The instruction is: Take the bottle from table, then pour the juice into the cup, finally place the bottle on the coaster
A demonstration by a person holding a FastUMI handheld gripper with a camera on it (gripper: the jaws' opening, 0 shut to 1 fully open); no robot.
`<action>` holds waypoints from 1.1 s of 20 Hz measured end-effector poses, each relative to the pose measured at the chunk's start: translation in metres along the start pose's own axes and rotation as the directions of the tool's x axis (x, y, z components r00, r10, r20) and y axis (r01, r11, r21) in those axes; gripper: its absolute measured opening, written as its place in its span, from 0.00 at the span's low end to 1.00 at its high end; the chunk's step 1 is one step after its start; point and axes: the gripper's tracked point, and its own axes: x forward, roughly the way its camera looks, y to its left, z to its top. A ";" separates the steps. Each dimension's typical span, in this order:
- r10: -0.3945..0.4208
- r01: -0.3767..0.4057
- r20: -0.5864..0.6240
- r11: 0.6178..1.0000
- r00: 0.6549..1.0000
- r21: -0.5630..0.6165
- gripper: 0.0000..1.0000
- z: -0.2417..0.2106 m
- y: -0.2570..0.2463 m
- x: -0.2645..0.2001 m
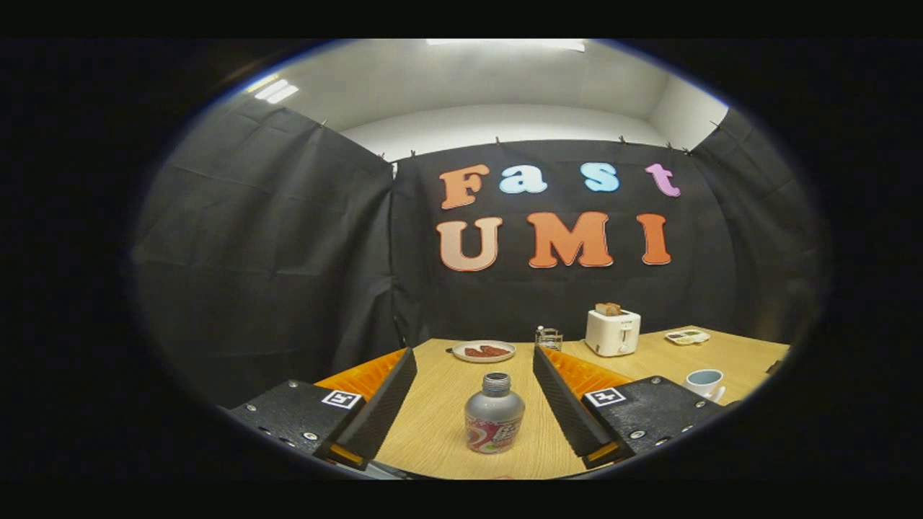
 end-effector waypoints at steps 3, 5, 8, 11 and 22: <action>-0.008 0.008 -0.018 1.000 1.000 0.003 0.96 -0.013 -0.003 0.003; -0.022 0.022 -0.029 1.000 0.999 -0.004 0.97 -0.023 -0.004 0.006; -0.057 0.055 -0.063 0.998 0.996 -0.040 0.97 -0.044 -0.011 0.010; -0.059 0.057 -0.101 0.998 0.993 -0.025 0.97 -0.067 -0.011 0.014; -0.073 0.061 -0.243 0.997 0.967 -0.055 0.87 -0.136 -0.017 0.028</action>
